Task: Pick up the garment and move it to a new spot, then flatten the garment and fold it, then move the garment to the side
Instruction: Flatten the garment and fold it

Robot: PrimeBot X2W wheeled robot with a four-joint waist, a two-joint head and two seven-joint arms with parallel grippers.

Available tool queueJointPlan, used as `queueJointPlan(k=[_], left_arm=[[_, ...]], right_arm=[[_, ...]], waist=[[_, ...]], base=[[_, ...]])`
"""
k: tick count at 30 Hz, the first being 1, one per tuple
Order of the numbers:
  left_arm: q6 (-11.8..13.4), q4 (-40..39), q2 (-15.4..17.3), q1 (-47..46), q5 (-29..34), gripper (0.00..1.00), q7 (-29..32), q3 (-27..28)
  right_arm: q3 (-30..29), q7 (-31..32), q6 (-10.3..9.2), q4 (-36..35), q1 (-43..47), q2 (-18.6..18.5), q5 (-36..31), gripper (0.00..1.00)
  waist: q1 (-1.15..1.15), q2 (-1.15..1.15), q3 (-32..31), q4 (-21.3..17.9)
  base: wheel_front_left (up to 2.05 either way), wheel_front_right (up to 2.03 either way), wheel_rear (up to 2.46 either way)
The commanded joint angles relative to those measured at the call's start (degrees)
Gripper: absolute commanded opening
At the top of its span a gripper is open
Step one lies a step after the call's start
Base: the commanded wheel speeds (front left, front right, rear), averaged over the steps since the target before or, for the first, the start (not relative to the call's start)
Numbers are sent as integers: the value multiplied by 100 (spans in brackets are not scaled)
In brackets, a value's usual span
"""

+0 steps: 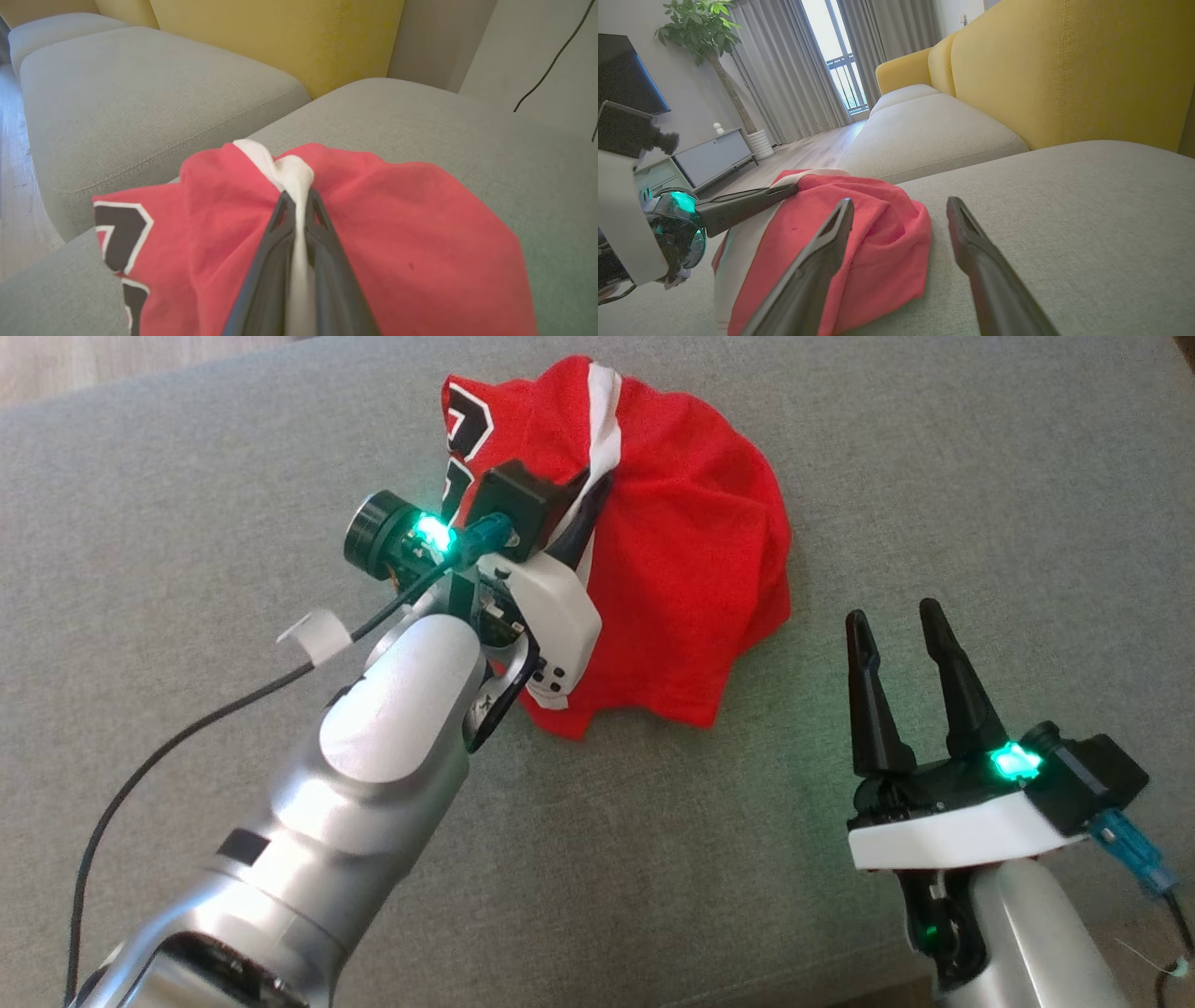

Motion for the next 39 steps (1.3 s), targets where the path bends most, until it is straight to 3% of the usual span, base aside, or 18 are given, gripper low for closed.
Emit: queueJointPlan(k=[1, 12, 19, 24, 29, 39], left_arm=[[52, -171, 25, -319, -28, 0, -149, 153], [215, -739, -10, -532, -328, 0, -1282, 454], [515, -1340, 188, -859, -643, 0, -1677, 1126], [548, -1785, 741, -1048, -754, 0, -1558, 1538], [649, -2166, 1537, -905, -678, 0, -1257, 1829], [999, -2299, 3257, 770, -1011, 0, -1112, 2974]], right_arm=[[142, -37, 44, -122, -133, -18, 19, 100], [147, -37, 44, 84, -46, -18, -52, 100], [119, -37, 44, 133, 50, -18, -53, 100], [80, -37, 44, 146, 161, -18, -75, 100], [62, -37, 44, 140, 239, -18, -63, 100], [-136, -37, 44, 77, 273, -18, -149, 100]], waist=[[0, 0, -48, 25], [0, 0, -461, 210], [0, 0, -800, 370], [0, 0, -969, 566], [0, 0, -1067, 745], [0, 0, -1047, 1046]], base=[[0, 0, 0], [0, 0, 0], [0, 0, 0], [0, 0, 0], [0, 0, 0], [0, 0, 0]])
